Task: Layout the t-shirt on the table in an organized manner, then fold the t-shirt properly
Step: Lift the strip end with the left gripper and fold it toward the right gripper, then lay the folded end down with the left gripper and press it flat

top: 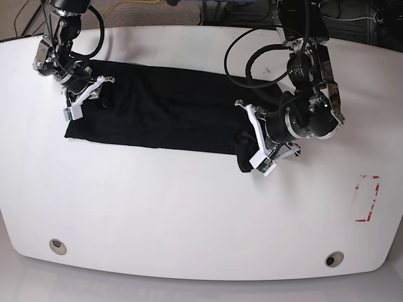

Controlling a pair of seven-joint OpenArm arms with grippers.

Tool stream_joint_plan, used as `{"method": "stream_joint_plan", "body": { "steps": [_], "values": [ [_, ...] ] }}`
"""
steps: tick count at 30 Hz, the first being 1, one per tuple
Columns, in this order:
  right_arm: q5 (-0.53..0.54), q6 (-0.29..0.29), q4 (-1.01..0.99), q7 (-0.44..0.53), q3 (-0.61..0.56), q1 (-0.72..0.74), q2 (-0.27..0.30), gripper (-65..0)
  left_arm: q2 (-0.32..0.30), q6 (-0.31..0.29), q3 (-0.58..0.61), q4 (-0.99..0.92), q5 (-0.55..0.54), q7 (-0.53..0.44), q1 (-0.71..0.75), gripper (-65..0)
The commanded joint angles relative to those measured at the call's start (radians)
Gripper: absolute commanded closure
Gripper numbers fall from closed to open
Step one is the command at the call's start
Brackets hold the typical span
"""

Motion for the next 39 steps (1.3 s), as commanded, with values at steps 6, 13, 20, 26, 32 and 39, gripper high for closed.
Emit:
{"method": "stream_joint_plan", "body": {
  "steps": [6,13,20,26,32,39],
  "values": [
    [-0.025,-0.003,0.018,-0.037,-0.001,0.002,0.010,-17.9,0.025,0.000,0.027,-0.017,0.005,-0.021,-0.015,-4.9],
    [-0.025,-0.003,0.053,-0.040,-0.001,-0.003,0.010,-17.9,0.025,0.000,0.027,-0.069,0.005,-0.021,-0.019,-4.9],
    [-0.025,-0.003,0.053,-0.041,-0.001,-0.003,0.010,-17.9,0.025,0.000,0.031,-0.074,0.002,-0.021,-0.021,-8.9],
    [-0.025,-0.003,0.053,-0.041,-0.001,-0.003,0.010,-17.9,0.027,-0.002,0.111,-0.075,-0.001,-0.019,-0.022,-28.8],
    [-0.025,-0.003,0.053,-0.041,-0.001,-0.003,0.010,-17.9,0.034,-0.006,0.232,-0.058,-0.038,-0.015,-0.042,-33.9],
    [-0.025,-0.003,0.053,-0.041,-0.001,-0.003,0.010,-17.9,0.039,-0.006,0.211,-0.023,-0.148,0.020,-0.092,-33.2]
  ]
}}
